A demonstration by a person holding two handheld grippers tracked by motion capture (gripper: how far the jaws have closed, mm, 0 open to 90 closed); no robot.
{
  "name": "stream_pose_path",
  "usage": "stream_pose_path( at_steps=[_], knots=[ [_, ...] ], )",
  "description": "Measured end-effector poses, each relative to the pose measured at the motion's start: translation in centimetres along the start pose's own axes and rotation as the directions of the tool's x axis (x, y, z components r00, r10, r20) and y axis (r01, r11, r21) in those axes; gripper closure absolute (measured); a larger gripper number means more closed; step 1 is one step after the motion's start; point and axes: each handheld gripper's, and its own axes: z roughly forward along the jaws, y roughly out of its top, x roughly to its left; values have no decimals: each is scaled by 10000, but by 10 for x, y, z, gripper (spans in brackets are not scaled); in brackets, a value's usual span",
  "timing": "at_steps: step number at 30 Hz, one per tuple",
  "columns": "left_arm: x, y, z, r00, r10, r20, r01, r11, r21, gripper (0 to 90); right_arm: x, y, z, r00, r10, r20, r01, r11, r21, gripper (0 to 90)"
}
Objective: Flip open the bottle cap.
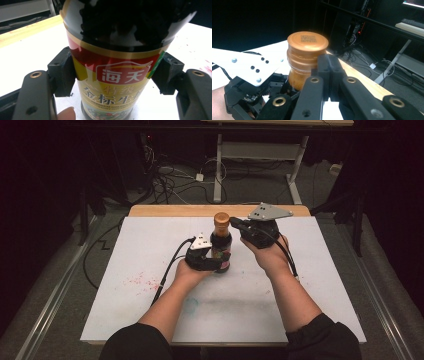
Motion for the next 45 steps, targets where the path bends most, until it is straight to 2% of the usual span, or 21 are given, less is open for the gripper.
stream_pose_path(
  at_steps=[11,22,35,38,45],
  knots=[
    [-1,0,0,9999,91,-65,-91,10000,28,287,1,2,-3,9998,-122,-139,122,9999,16,900],
    [-2,-1,1,9995,220,-209,-219,9997,78,291,2,4,-3,9997,-240,-86,241,9996,130,900],
    [-3,-2,2,9989,370,-292,-369,9993,29,295,1,6,-5,9999,17,-133,-16,10000,59,900],
    [-3,-3,2,9988,363,-322,-363,9993,13,295,2,9,-5,9998,-210,16,209,9995,247,900],
    [-3,-3,2,9981,434,-435,-431,9990,67,295,3,9,-4,9999,-111,-92,113,9996,245,900]
  ],
)
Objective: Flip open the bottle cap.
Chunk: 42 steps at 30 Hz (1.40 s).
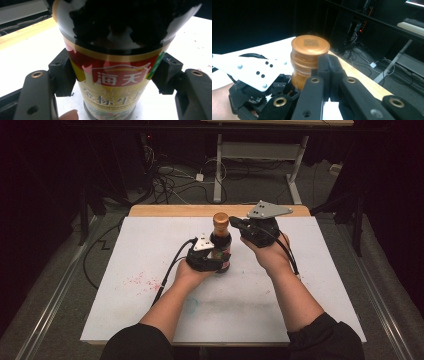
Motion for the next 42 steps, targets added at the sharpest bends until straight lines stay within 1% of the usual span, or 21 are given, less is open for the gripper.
stream_pose_path(
  at_steps=[4,7,8,9,10,11,12,13,15,18,20,25,31,34,39,42],
  knots=[
    [0,0,0,10000,39,-17,-39,10000,10,295,2,0,0,10000,-31,75,31,10000,-8,900],
    [1,0,0,10000,33,-17,-33,10000,2,297,2,2,1,9999,-39,96,38,9999,97,900],
    [1,-1,1,10000,33,28,-33,10000,-21,297,2,3,1,10000,-39,2,39,9999,123,900],
    [-1,-2,2,9998,202,7,-202,9998,-15,298,1,5,-3,9993,177,-315,-195,9981,-578,900],
    [-4,-3,3,9993,378,12,-378,9993,-34,297,1,13,-10,9993,214,-299,-246,9935,-1112,900],
    [-3,-3,2,9970,761,-143,-757,9969,219,296,4,21,-12,9997,-236,-24,232,9944,-1028,900],
    [-3,-3,2,9977,645,-218,-641,9977,202,295,4,26,-12,9986,-489,187,503,9953,-830,900],
    [-4,-3,3,9995,291,-84,-291,9996,-28,294,1,26,-14,9994,-315,145,326,9961,-824,900],
    [1,-2,0,9999,94,37,-94,9999,-53,292,-4,23,-17,9997,-75,251,95,9969,-780,900],
    [0,-3,1,9997,226,66,-225,9997,-83,290,-8,15,-18,9995,37,302,-17,9977,-674,900],
    [1,-3,0,9999,78,100,-77,9999,-154,290,-8,10,-17,9995,24,310,-9,9988,-485,900],
    [0,-3,1,9999,48,97,-46,9998,-203,289,-8,0,-15,9997,101,210,-94,9994,-319,900],
    [0,-3,1,9999,72,86,-70,9998,-189,288,-4,-5,-15,9999,77,126,-74,9997,-251,900],
    [0,-3,1,9999,76,93,-74,9998,-190,288,-3,-7,-14,10000,44,81,-43,9999,-107,900],
    [0,-3,1,9999,81,88,-79,9997,-210,288,-1,-9,-11,9999,42,-125,-39,9998,213,900],
    [0,-3,1,9999,72,83,-70,9997,-226,288,0,-8,-8,9998,-18,-194,23,9997,258,900]
  ],
)
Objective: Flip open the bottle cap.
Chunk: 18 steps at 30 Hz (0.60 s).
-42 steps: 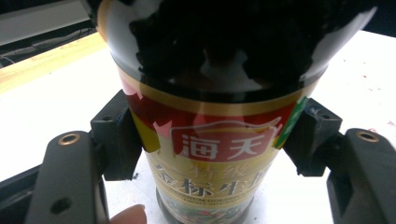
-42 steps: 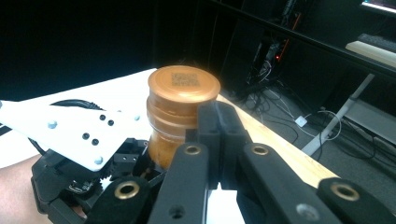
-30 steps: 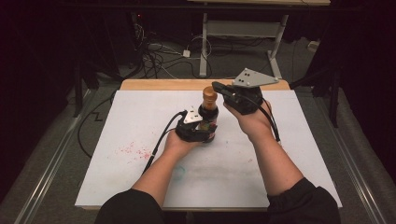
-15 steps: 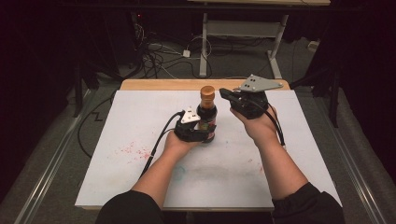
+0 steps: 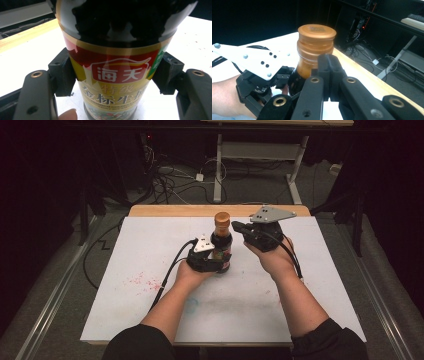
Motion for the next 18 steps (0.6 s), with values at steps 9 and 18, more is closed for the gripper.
stream_pose_path(
  at_steps=[9,18],
  knots=[
    [0,0,0,10000,45,-2,-45,10000,2,288,3,6,0,9999,-114,-71,114,9999,44,900],
    [0,0,0,10000,37,-23,-37,10000,-13,288,3,9,2,9997,-227,-42,228,9991,348,900]
  ],
)
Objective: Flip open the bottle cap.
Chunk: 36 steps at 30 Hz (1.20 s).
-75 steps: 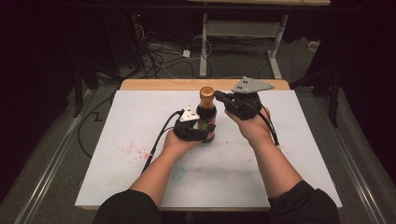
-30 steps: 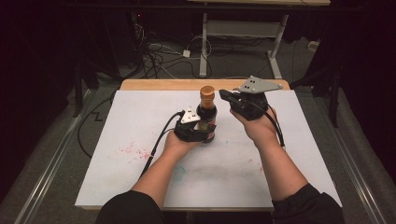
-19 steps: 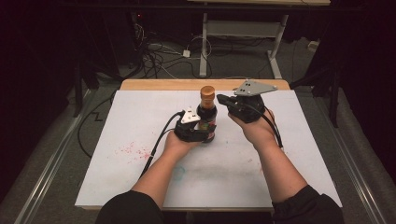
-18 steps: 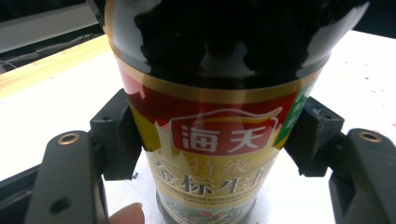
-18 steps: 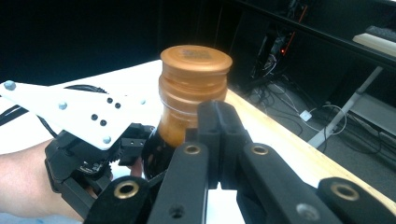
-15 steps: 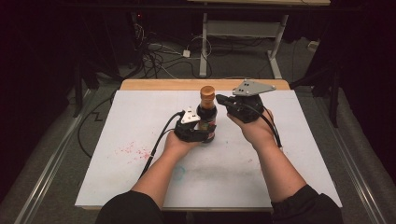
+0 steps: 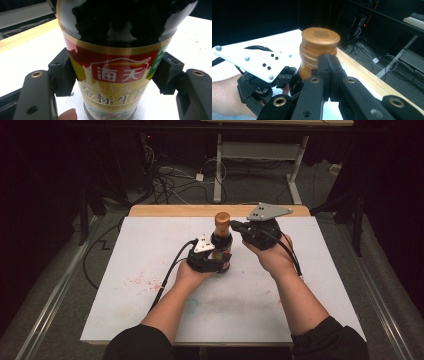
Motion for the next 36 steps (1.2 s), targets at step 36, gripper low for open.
stream_pose_path(
  at_steps=[36],
  knots=[
    [1,0,0,10000,-18,1,18,10000,-26,289,1,17,4,9998,124,133,-118,9989,-454,900]
  ],
)
